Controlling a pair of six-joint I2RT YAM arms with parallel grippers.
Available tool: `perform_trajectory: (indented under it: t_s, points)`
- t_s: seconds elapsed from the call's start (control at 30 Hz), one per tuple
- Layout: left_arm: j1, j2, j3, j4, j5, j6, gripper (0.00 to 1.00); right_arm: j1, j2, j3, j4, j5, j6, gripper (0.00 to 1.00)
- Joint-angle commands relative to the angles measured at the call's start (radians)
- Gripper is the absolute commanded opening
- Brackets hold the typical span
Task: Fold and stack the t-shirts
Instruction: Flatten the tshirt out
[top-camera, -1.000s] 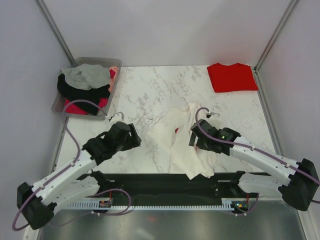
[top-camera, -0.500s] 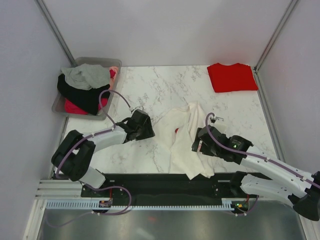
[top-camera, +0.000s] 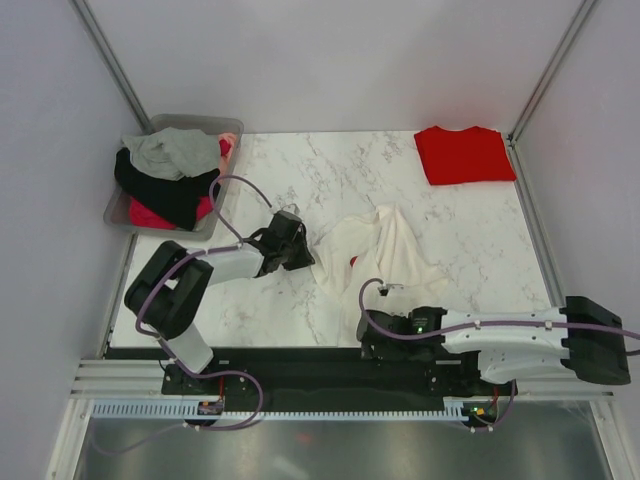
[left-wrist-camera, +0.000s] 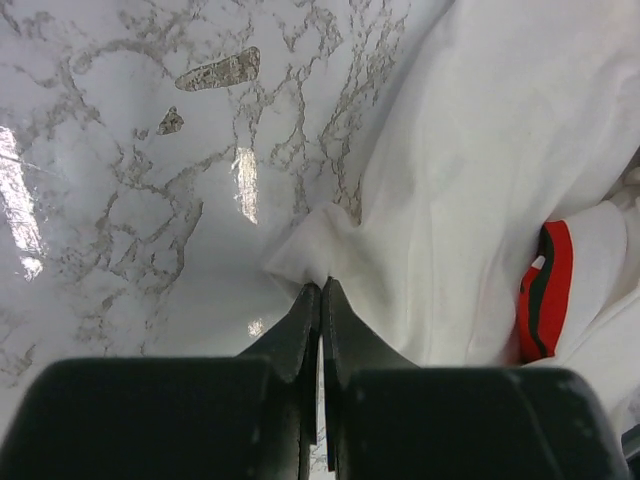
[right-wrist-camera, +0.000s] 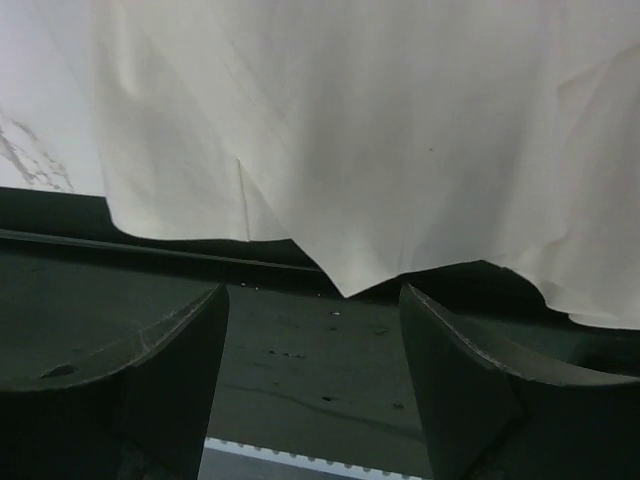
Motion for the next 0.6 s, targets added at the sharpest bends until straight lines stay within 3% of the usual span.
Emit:
perform_trajectory:
  t_s: [0.0,0.2,0.57]
  points:
    - [0.017,-0.013,-0.026,0.053,0.019,0.033,0.02,0.056,0.089,0.052,0.028,0.047,0.089,0.77]
    - [0.031,-0.034,-0.05,0.064,0.037,0.039,0.02,0.093,0.173,0.083,-0.052,0.12,0.113,0.66]
    - [0.04,-0.025,-0.086,0.104,0.055,0.033,0.02,0.094,0.265,0.097,-0.071,0.166,0.105,0.58]
